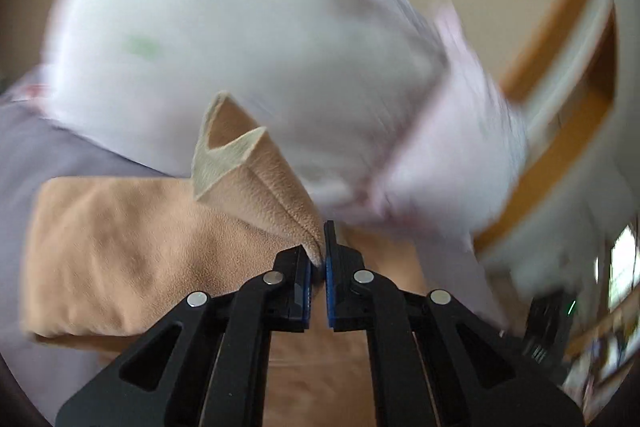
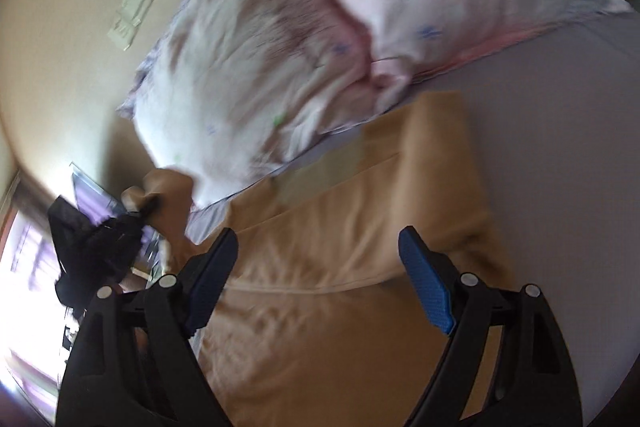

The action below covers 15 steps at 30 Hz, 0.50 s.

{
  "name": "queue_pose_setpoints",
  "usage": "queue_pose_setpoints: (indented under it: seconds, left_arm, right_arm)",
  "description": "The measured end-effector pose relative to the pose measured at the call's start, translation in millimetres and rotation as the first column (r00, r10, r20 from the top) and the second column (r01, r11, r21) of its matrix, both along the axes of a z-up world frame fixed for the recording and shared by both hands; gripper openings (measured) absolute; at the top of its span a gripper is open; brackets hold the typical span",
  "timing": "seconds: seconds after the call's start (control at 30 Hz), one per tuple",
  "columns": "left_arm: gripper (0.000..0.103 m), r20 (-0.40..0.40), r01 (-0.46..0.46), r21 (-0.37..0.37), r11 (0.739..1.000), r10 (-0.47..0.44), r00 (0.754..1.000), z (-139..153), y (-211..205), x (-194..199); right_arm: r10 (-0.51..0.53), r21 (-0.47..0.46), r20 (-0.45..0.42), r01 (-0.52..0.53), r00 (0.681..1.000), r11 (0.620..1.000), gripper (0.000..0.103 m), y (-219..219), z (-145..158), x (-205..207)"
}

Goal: Fold small clothes

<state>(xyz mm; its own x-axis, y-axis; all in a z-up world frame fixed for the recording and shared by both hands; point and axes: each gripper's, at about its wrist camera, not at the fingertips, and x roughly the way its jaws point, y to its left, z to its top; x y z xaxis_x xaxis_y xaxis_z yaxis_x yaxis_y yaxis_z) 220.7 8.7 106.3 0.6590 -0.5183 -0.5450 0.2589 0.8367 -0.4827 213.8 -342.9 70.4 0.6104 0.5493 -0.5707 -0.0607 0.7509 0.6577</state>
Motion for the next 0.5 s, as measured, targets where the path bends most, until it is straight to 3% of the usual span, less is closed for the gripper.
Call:
queue_pose_setpoints:
  seconds: [0.03, 0.07, 0.13, 0.23, 0.3, 0.37, 0.43, 0.5]
  left_arm:
    - [0.004, -0.029, 0.069, 0.077, 0.995, -0.067, 0.997, -13.4, -35.8, 5.7]
    - [0.004, -0.073, 0.151, 0.171, 0.974, -0.140, 0.987, -31.7, -74.7, 8.2]
    - [0.005, -0.144, 0.271, 0.297, 0.916, -0.238, 0.961, -60.1, -122.1, 0.7]
    - [0.008, -0.107, 0.308, 0.393, 0.866, -0.290, 0.951, -64.8, -132.1, -25.6]
    - [0.020, -0.069, 0.307, 0.388, 0.869, -0.305, 0.950, -55.8, -116.8, -41.5]
    - [0.066, -0.023, 0.278, 0.367, 0.888, -0.290, 0.957, -43.0, -90.6, -57.8]
    - [0.071, 0.026, 0.236, 0.378, 0.895, -0.265, 0.964, -35.6, -71.4, -74.1]
    - [0.071, 0.021, 0.209, 0.415, 0.886, -0.239, 0.971, -36.7, -44.1, -91.2]
  right_arm:
    - [-0.013, 0.000, -0.013, 0.013, 1.000, 1.000, 0.082, -6.7, -2.1, 1.9]
    - [-0.027, 0.003, -0.036, 0.027, 0.999, 1.000, 0.082, -15.0, -7.0, 4.4]
    - [-0.033, 0.011, -0.067, 0.034, 0.997, 0.999, 0.082, -23.9, -13.8, 9.0]
    - [-0.010, 0.013, -0.085, 0.011, 0.996, 1.000, 0.078, -25.6, -18.6, 16.2]
    - [0.031, 0.016, -0.092, -0.030, 0.995, 0.999, 0.071, -17.2, -20.3, 25.3]
    - [0.082, 0.004, -0.114, -0.082, 0.990, 0.997, 0.064, -2.3, -24.5, 39.2]
    - [0.104, -0.026, -0.144, -0.109, 0.984, 0.994, 0.056, 11.4, -28.9, 48.0]
    - [0.113, -0.060, -0.205, -0.128, 0.972, 0.990, 0.050, 23.5, -40.9, 61.1]
